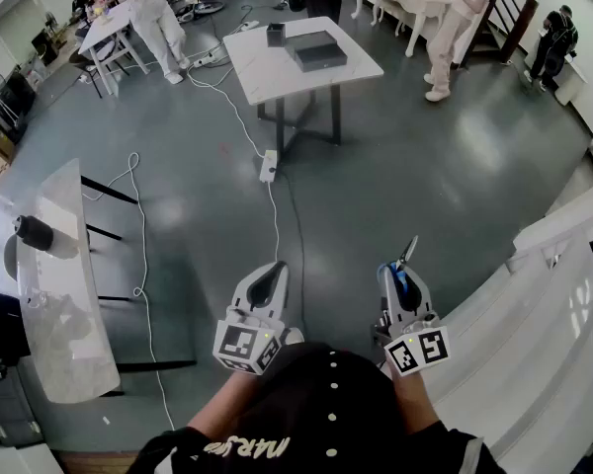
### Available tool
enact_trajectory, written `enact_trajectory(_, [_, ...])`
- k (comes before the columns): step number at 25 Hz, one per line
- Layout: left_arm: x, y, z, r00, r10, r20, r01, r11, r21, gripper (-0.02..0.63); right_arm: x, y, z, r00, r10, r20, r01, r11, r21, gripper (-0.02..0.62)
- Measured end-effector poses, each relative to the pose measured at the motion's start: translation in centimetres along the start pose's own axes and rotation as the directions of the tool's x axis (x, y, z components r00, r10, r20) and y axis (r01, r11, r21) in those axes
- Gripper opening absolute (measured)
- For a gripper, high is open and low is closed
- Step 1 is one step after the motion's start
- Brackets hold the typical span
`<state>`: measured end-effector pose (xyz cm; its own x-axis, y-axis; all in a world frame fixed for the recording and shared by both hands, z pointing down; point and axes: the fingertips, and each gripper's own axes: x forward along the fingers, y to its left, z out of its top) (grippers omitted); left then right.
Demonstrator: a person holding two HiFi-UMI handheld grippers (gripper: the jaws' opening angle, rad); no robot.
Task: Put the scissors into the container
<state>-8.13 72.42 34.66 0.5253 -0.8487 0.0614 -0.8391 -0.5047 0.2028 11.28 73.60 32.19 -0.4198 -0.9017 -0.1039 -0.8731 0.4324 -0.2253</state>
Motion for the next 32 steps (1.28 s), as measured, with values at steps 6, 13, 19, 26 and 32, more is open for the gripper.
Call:
enact_trajectory(6, [-0.1, 0.2, -0.3, 1.0, 0.001, -0.002, -0.001, 1.0, 0.0, 0.035, 0.1, 0.3, -0.3, 1.0, 0.004, -0.005, -0.004, 1.0, -0.007, 0.06])
enact_trajectory(13, [-0.2, 0.9, -0.1, 1.0, -0.001, -0.005, 0.001, 1.0, -0.005, 0.035, 0.8, 0.8, -0.4, 1.0, 0.004, -0.012, -0.004, 1.0, -0.015, 0.06])
enact_trajectory(19, [0.0, 2.2, 0.2, 1.0, -0.003, -0.005, 0.003, 1.0, -0.006, 0.035, 2.0, 1.0, -0.5, 1.0, 0.002, 0.013, -0.003, 0.999, 0.039, 0.06])
enact_trajectory(26, [0.0, 4.9, 0.3, 1.0, -0.014, -0.017, 0.014, 1.0, -0.002, 0.035, 4.1, 1.9, -1.3, 1.0, -0.024, 0.017, 0.023, 0.999, 0.04, 0.06])
enact_trajectory(32, [0.6, 6.7, 0.0, 0.999, -0.03, -0.038, 0.03, 1.0, -0.01, 0.035, 5.3, 2.4, -2.1, 0.999, -0.041, 0.0, 0.041, 0.999, 0.035, 0.06])
